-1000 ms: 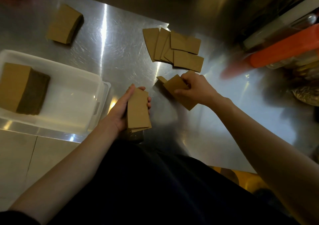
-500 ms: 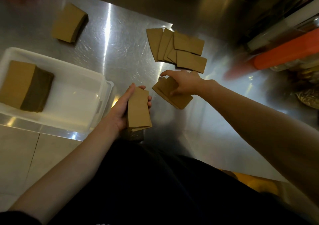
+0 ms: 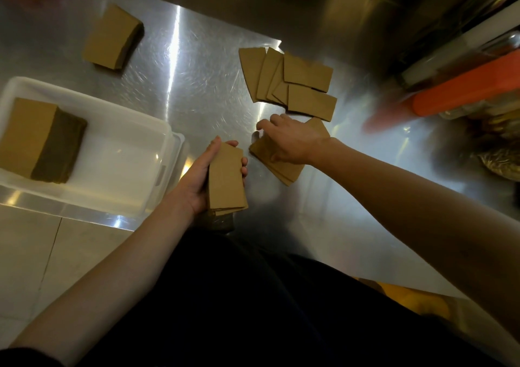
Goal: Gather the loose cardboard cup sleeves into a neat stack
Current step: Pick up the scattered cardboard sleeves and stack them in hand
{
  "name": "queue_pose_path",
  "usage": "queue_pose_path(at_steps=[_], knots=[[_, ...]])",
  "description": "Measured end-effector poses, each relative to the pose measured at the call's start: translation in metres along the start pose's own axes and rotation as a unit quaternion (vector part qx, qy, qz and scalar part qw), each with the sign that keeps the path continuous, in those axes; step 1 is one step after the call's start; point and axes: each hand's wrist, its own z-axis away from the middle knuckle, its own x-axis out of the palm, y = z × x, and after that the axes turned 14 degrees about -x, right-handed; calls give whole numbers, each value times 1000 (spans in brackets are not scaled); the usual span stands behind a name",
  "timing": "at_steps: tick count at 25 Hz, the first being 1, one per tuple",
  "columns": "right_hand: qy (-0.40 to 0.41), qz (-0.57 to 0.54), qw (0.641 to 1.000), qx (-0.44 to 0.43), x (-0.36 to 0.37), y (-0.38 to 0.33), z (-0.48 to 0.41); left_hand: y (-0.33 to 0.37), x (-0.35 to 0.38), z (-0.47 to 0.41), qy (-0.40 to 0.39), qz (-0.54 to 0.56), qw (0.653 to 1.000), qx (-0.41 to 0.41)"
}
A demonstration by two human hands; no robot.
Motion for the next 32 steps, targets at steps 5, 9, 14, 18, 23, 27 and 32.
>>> queue_pose_path(at_steps=[5,9,14,18,23,27,32], knots=[[79,-141,985,66,13,-11,32,0,-2,1,-4,5,1000,0],[145,-330,902,237,33,-11,78,-2,-3,-1,-4,6,1000,-6],[140,-351,872,311,57,-17,112,-3,1,-5,-10,-9,1000,-21],[137,-383,863,300,61,-20,119,-4,1,-5,-13,-11,999,-30],[337,-554,669,362,39,-1,99,-6,1,-4,-12,-10,999,-33],[337,-493,686,416,25,20,71,-6,3,-2,-11,-8,999,-31],[254,-306,821,410,29,25,56,-3,3,2,-8,9,1000,-22]])
